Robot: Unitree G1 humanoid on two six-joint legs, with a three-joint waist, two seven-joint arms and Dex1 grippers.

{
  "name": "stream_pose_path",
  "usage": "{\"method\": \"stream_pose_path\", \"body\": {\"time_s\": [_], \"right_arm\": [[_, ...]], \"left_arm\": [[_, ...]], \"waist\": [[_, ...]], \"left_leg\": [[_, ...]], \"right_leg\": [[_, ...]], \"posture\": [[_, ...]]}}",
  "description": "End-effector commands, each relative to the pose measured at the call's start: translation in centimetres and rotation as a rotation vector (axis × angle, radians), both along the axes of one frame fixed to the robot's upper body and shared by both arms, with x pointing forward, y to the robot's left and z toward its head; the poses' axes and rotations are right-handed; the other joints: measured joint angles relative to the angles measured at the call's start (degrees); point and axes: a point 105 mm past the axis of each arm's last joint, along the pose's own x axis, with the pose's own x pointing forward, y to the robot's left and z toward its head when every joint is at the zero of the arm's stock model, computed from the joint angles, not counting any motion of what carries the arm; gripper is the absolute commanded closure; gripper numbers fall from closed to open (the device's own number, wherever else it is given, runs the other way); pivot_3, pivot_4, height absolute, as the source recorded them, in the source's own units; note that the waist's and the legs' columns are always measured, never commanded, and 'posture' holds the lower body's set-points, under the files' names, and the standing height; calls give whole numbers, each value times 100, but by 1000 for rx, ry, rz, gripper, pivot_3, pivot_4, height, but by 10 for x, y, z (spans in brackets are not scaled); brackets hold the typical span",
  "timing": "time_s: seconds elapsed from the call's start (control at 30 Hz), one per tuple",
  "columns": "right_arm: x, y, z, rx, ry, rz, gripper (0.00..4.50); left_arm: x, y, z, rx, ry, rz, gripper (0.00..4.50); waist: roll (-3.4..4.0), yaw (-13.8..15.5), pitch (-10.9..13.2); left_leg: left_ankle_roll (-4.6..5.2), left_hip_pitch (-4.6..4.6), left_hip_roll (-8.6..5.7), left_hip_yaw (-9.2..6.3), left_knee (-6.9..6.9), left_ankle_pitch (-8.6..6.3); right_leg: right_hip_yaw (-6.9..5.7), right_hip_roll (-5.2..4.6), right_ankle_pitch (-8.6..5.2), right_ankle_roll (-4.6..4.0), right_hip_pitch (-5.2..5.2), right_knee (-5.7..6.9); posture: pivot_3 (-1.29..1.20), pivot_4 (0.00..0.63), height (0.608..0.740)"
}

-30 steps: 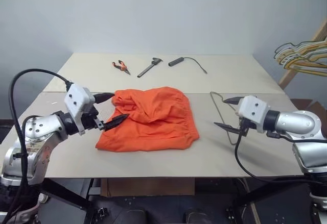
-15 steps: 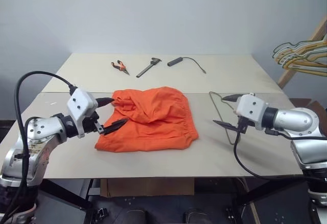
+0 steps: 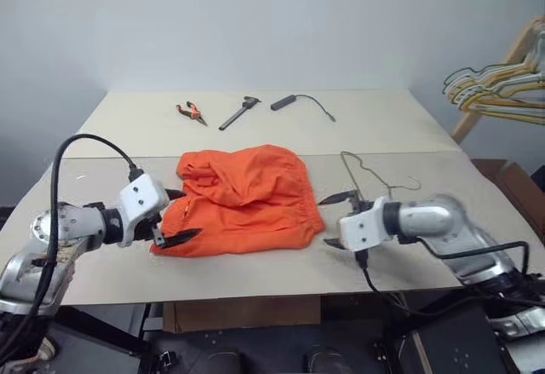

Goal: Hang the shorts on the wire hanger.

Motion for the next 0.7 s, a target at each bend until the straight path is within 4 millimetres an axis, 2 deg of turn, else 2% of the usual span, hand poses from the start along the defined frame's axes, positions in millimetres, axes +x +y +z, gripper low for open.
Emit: {"method": "stream_pose_path", "body": {"time_s": [0.03,0.2,0.27,0.37,0.53,0.67,0.7], "right_arm": [[13,6,2,-31,-76,31,39],[25,16,-12,-52,-45,46,39],[26,14,-20,-74,-4,45,410],[29,11,-29,-91,19,38,1270],[39,7,-38,-123,18,-6,3079],[43,5,-39,-104,32,-32,4467],[42,6,-38,-93,41,-32,4491]], "left_arm": [[-2,3,7,25,-25,-23,0],[-6,8,5,57,-7,-23,0],[-7,8,3,69,-2,-24,0],[-9,9,0,82,6,-24,0],[-11,11,-5,95,16,-21,0],[-9,24,-18,219,40,-41,0],[-6,28,-22,252,44,-36,0]], "waist": [[0,-2,0],[0,-11,0],[0,2,0],[0,34,0],[0,42,0],[0,48,0],[0,49,0]], "left_leg": [[0,-1,1,0,0,0],[0,-2,3,-2,-5,0],[0,-2,2,-5,-6,0],[0,-2,2,-7,-6,0],[0,1,5,-8,-6,0],[0,3,6,-8,-7,0],[0,4,6,-7,-8,0]], "right_leg": [[-1,0,0,-1,-1,1],[-4,1,-1,-6,-3,1],[-6,1,-2,-7,-3,1],[-10,1,-2,-7,-2,2],[-10,2,-2,-11,-2,7],[-12,4,-2,-17,-1,8],[-12,4,-3,-18,-1,8]], "posture": [[70,0,740],[85,0,740],[85,0,740],[85,0,740],[107,0,740],[120,0,740],[121,0,740]]}}
